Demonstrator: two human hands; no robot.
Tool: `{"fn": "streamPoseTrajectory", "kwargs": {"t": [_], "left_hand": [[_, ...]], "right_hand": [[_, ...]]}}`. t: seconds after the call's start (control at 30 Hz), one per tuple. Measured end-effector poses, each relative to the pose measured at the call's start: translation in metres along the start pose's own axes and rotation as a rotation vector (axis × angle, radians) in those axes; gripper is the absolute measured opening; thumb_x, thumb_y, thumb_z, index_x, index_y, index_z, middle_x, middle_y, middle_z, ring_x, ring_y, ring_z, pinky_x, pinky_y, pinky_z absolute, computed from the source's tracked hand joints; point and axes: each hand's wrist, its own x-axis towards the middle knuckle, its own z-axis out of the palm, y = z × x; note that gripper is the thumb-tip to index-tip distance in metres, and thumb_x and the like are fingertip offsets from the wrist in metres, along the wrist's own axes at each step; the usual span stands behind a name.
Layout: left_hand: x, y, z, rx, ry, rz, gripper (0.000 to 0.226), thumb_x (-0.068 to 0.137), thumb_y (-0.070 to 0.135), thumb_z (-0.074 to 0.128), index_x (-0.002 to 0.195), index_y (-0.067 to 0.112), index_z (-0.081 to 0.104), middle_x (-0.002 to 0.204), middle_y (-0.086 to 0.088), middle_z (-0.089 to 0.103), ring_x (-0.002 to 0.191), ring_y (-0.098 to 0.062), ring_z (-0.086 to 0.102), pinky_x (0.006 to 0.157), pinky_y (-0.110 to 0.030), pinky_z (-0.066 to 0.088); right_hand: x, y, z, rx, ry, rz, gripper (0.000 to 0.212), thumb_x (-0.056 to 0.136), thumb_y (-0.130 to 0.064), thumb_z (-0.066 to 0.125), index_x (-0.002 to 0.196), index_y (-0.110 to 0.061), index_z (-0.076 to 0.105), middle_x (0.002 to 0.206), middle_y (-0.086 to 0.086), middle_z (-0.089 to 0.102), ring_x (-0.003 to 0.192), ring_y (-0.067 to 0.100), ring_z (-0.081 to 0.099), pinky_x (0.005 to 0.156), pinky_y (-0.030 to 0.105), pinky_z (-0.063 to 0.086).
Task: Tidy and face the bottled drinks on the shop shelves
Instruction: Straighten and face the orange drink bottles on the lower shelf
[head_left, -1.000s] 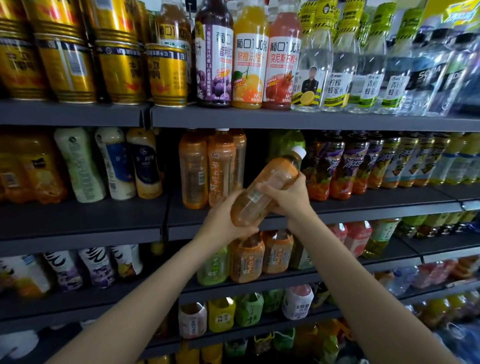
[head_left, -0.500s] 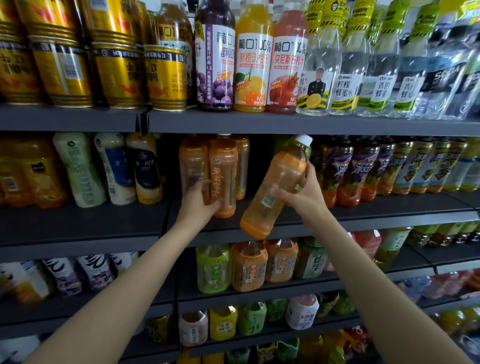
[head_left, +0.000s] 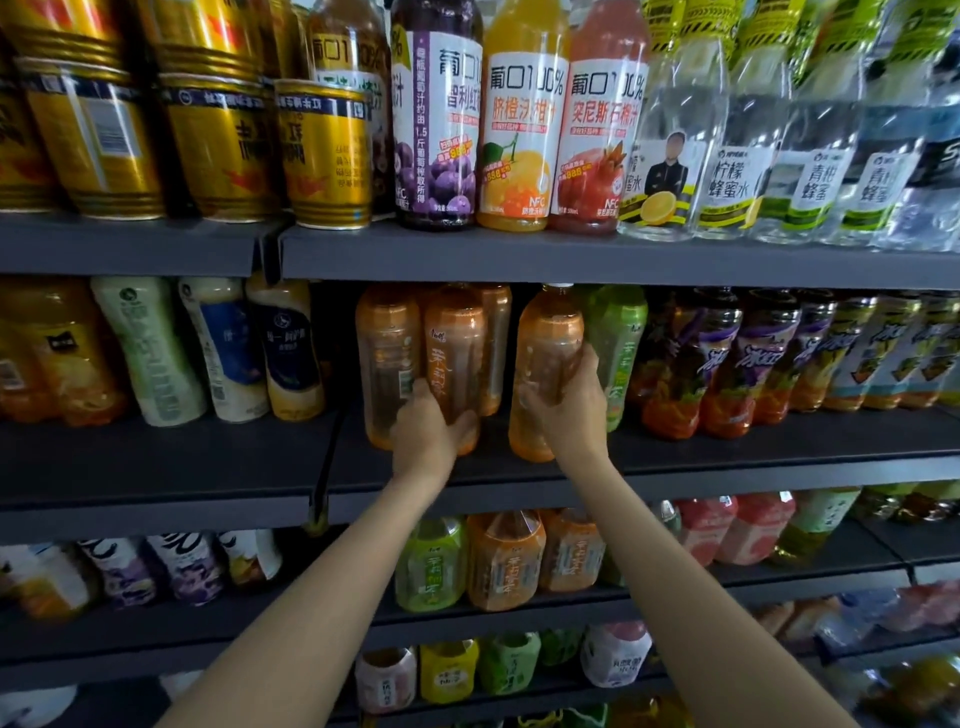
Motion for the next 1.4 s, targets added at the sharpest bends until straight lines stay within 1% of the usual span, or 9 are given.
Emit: {"fn": "streamPoseTrajectory", "kwargs": {"t": [0.13,0.27,0.7,0.83,0.93,1.0,1.1,1.3,1.4], "left_hand": [[0.005,-0.005,-0.004,0.142,0.003,0.046,0.051,0.084,0.039,0.065,0.117,0.006,0.046,0.117,-0.013,0.059,0.112,-0.031,0.054,0.088,-0.036,0.043],[0.006,-0.006,-0.006,0.171,0.014,0.090,0.050,0.083,0.041,0.066,0.114,0.007,0.047,0.115,-0.010,0.060,0.110,-0.027,0.056,0.087,-0.033,0.043],[0.007,-0.022,-0.009,0.071,0.024,0.159,0.042,0.084,0.035,0.066,0.117,0.012,0.054,0.110,-0.002,0.064,0.103,-0.018,0.060,0.084,-0.024,0.045],[0.002,-0.048,-0.032,-0.154,0.177,0.137,0.031,0.084,0.024,0.067,0.111,0.012,0.056,0.098,0.002,0.063,0.091,-0.012,0.061,0.080,-0.027,0.052],[0.014,-0.057,-0.038,-0.170,0.169,0.007,0.054,0.080,0.030,0.072,0.123,0.010,0.046,0.116,-0.004,0.054,0.108,-0.018,0.054,0.083,-0.023,0.042],[0.022,-0.051,-0.033,-0.212,0.062,-0.032,0.064,0.079,0.028,0.073,0.131,0.010,0.040,0.127,-0.006,0.052,0.118,-0.020,0.050,0.088,-0.021,0.036],[0.026,-0.044,-0.027,-0.262,0.064,-0.095,0.059,0.081,0.024,0.071,0.131,0.011,0.041,0.129,-0.007,0.053,0.121,-0.022,0.049,0.089,-0.022,0.035],[0.033,-0.048,-0.034,-0.044,0.057,-0.098,0.059,0.078,0.036,0.073,0.121,0.006,0.045,0.123,-0.013,0.058,0.113,-0.030,0.055,0.088,-0.036,0.045],[0.031,-0.049,-0.037,0.001,0.067,-0.064,0.060,0.077,0.041,0.073,0.118,0.006,0.047,0.116,-0.012,0.061,0.107,-0.030,0.058,0.076,-0.031,0.044]], "right_hand": [[-0.017,0.017,0.012,-0.281,0.005,0.110,0.071,0.082,-0.032,0.071,0.137,-0.005,0.034,0.133,0.011,0.045,0.125,0.028,0.040,0.094,0.038,0.041],[0.007,0.014,0.029,-0.285,0.011,0.152,0.060,0.084,-0.032,0.069,0.128,-0.005,0.040,0.127,0.011,0.048,0.119,0.030,0.049,0.087,0.040,0.045],[0.110,0.031,0.079,-0.451,-0.118,0.273,0.057,0.098,-0.020,0.048,0.144,0.001,0.020,0.142,0.022,0.038,0.127,0.035,0.044,0.098,0.039,0.041],[0.064,0.030,0.059,-0.112,0.065,0.080,0.047,0.092,-0.019,0.059,0.130,0.001,0.040,0.128,0.018,0.050,0.113,0.029,0.052,0.088,0.034,0.044],[0.016,0.010,0.047,0.243,0.116,-0.084,0.037,0.092,-0.026,0.058,0.122,-0.005,0.049,0.117,0.007,0.057,0.105,0.013,0.056,0.089,0.029,0.051],[-0.005,-0.002,0.052,0.299,-0.046,-0.133,0.047,0.088,-0.031,0.063,0.126,-0.009,0.046,0.120,0.002,0.057,0.109,0.011,0.057,0.089,0.023,0.051],[-0.019,-0.009,0.074,0.123,-0.225,-0.127,0.078,0.079,-0.033,0.073,0.138,-0.007,0.030,0.135,0.010,0.048,0.123,0.023,0.050,0.096,0.039,0.049],[-0.025,-0.002,0.068,0.011,-0.164,-0.053,0.080,0.080,-0.031,0.074,0.139,-0.009,0.025,0.133,0.011,0.050,0.119,0.028,0.053,0.092,0.047,0.049],[-0.028,0.011,0.046,-0.005,-0.084,-0.004,0.078,0.082,-0.029,0.073,0.140,-0.013,0.024,0.131,0.009,0.053,0.116,0.027,0.054,0.091,0.044,0.048]]}}
